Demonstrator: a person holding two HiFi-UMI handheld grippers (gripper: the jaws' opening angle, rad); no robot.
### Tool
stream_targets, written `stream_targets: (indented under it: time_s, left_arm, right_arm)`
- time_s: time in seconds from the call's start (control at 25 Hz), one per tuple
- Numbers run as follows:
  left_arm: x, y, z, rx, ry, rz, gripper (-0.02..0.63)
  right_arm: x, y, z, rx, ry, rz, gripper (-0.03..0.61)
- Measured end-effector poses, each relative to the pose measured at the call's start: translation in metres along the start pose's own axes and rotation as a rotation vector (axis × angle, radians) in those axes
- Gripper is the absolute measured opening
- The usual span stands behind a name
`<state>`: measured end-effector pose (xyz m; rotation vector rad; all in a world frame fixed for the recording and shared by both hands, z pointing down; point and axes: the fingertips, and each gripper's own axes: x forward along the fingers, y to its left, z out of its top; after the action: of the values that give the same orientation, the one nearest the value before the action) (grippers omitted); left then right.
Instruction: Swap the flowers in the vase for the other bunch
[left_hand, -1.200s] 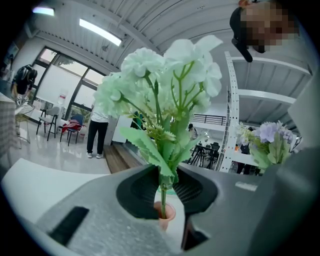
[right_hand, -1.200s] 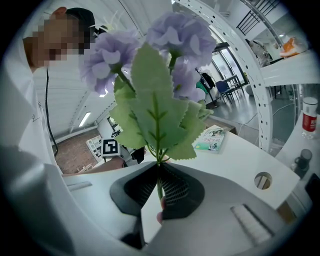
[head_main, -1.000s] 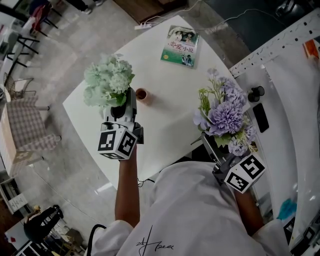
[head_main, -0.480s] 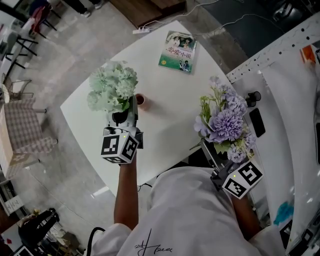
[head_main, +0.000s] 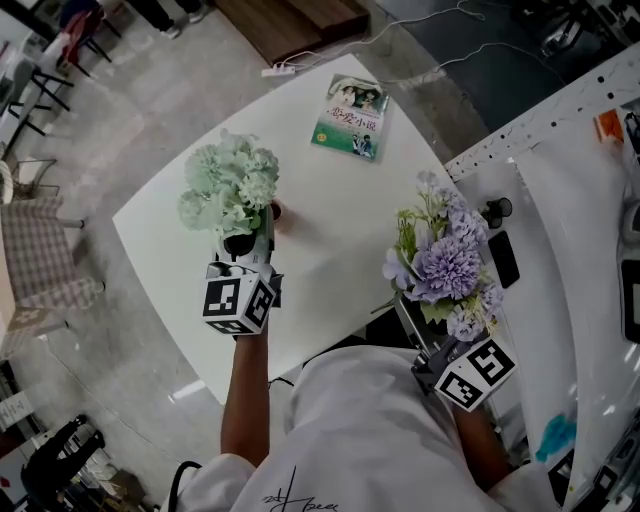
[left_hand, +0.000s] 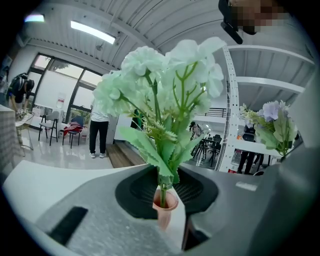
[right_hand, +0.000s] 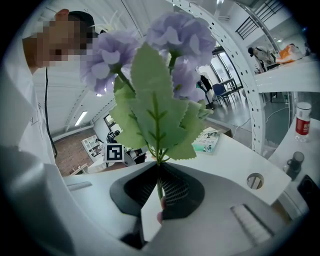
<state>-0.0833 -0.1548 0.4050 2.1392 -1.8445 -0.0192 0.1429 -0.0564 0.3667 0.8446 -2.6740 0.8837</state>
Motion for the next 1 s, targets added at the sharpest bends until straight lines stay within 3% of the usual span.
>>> stream_targets:
  time_s: [0.28,0.76,1.0]
  left_arm:
    - [0.001,-0.003,-0.010,0.054,0.042,0.005,0.086]
    - [0.000,0.002,-0.019,0.061,0.068,0.005,0.115]
    - [0.000,0.002,-0.026,0.040,0.072,-0.016,0.189]
  right_arm:
    - [0.004,0.002,-0.005,0.006,0.016,0.015,0.025]
    - [0.014,0.009,-0.010,0.018,0.049,0.024,0.025]
    - [0.021,0.012,-0.015,0.021,0.063,0.040,0.025]
